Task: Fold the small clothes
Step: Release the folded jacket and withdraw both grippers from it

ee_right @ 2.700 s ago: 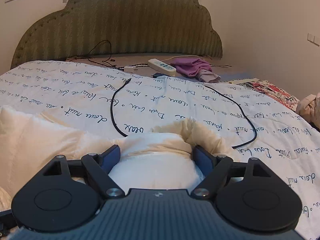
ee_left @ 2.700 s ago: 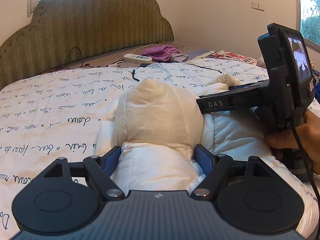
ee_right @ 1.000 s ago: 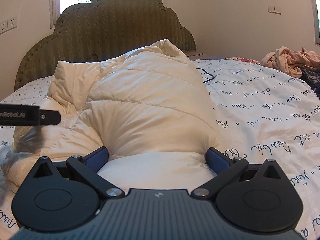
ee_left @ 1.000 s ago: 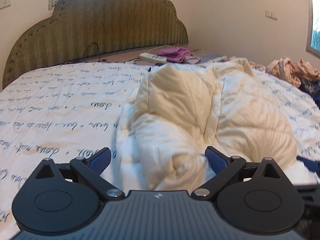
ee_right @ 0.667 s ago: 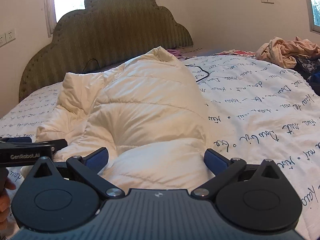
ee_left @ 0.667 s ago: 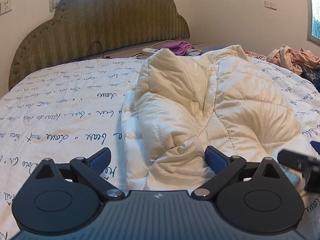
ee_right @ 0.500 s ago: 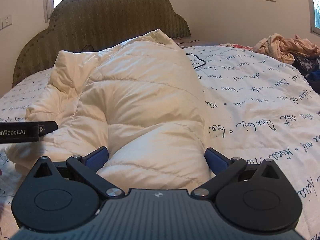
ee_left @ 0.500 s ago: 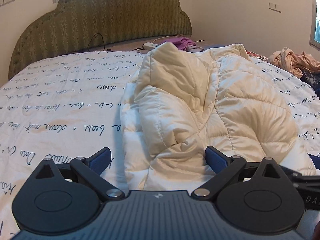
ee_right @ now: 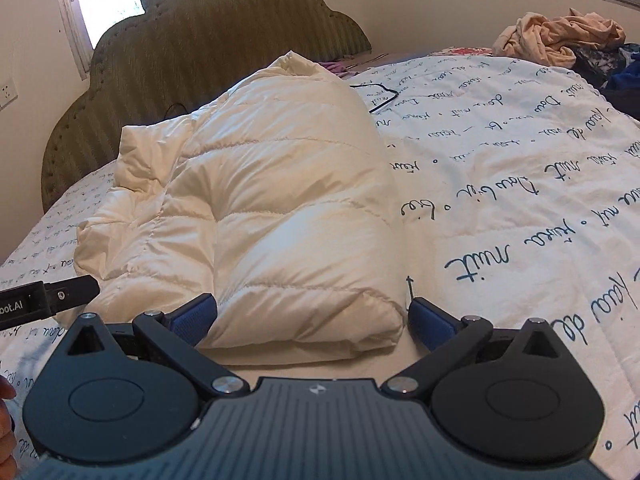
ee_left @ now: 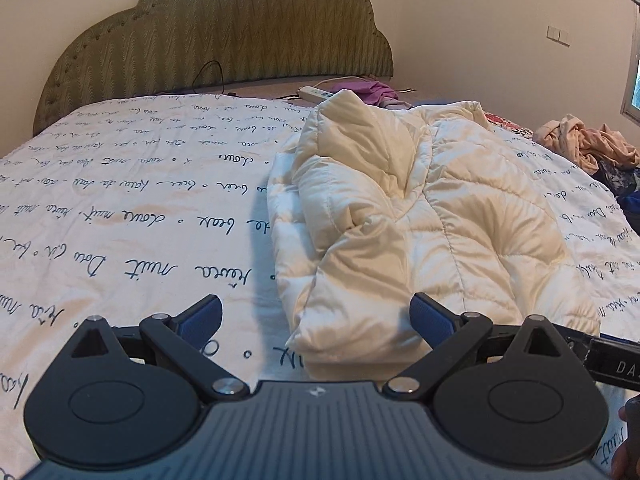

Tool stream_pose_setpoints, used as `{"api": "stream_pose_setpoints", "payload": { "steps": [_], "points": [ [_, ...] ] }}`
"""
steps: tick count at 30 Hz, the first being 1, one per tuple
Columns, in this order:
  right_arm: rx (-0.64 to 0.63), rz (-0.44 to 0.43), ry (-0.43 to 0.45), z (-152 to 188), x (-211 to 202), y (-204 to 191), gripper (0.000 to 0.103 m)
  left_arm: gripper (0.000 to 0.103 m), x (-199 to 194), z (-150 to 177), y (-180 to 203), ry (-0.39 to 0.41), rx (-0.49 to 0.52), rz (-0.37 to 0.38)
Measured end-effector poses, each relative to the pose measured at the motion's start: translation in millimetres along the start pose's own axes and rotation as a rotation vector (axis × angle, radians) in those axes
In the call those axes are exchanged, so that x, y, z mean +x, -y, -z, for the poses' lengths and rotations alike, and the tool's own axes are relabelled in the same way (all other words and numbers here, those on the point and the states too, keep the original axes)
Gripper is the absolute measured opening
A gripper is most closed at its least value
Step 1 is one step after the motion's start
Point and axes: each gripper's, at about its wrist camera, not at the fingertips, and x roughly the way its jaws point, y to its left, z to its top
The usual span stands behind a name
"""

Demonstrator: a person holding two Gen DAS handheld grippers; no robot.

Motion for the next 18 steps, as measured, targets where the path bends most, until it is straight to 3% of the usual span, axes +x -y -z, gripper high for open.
{"api": "stream_pose_setpoints", "payload": {
  "steps": [18],
  "points": [
    [-0.173, 0.027, -0.037, 33, -26, -24, 0.103, 0.101, -22, 38, -13, -0.029, 0.003, -0.053]
  ]
}}
